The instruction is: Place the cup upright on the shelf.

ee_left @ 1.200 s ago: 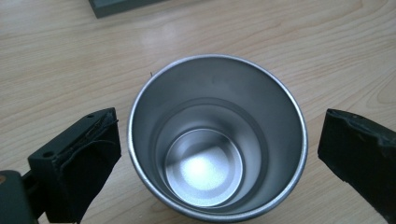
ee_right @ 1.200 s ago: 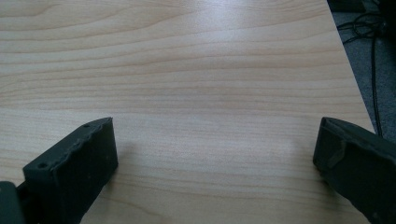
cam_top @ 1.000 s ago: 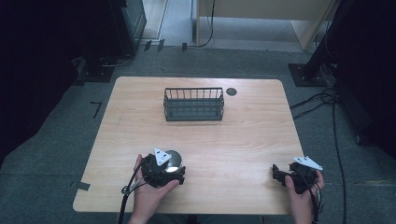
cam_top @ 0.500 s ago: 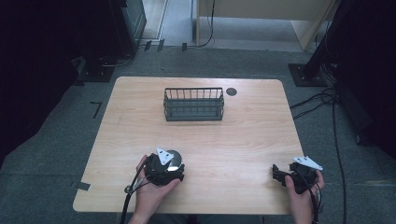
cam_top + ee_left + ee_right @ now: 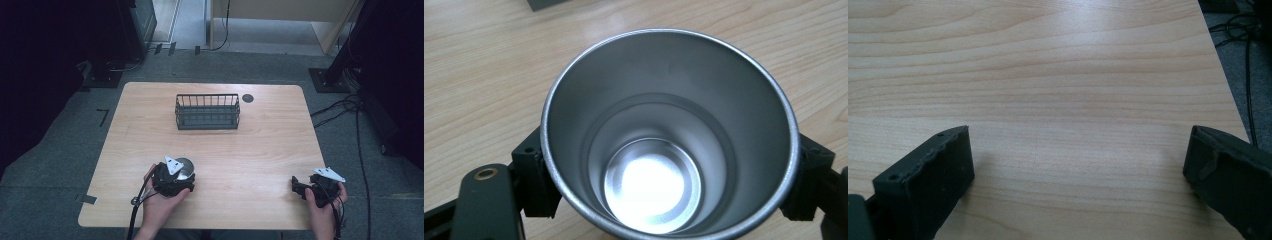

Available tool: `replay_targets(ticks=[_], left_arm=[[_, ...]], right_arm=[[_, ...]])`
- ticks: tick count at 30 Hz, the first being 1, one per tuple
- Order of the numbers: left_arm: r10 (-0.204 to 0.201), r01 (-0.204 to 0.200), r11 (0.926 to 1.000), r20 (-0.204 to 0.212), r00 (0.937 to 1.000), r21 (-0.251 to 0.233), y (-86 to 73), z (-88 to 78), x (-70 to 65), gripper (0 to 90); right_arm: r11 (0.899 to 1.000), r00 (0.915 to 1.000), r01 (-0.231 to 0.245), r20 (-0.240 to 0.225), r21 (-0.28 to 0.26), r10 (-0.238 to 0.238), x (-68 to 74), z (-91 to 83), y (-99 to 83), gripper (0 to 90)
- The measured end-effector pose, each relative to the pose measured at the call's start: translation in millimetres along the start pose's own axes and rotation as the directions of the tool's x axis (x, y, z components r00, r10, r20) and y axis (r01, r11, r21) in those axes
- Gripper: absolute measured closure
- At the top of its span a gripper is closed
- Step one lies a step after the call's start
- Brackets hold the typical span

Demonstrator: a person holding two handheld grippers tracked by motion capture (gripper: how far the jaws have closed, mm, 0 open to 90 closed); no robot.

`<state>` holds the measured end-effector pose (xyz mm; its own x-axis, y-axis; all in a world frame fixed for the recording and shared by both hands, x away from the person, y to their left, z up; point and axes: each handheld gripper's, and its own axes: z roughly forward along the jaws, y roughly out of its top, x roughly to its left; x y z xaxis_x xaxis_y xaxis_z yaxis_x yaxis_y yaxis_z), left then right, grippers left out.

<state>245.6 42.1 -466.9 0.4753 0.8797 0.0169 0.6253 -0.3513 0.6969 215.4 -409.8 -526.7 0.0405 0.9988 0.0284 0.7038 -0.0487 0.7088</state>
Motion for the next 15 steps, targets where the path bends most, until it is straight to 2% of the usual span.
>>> replay_targets(ticks=[6,15], left_arm=[[-0.001,0.001,1.0,0.007,1.0,-0.008,5.8,-3.2,3.6,19.1],[-0.007,0.008,0.9998,0.027,0.9996,-0.019,23.1,-5.5,12.5,19.1]], right_arm=[[1.0,1.0,0.0,0.0,0.0,0.0,0.0,0.0,0.0,0.0],[1.0,1.0,0.001,0.0,0.0,-0.001,-0.1,0.0,0.0,0.0]])
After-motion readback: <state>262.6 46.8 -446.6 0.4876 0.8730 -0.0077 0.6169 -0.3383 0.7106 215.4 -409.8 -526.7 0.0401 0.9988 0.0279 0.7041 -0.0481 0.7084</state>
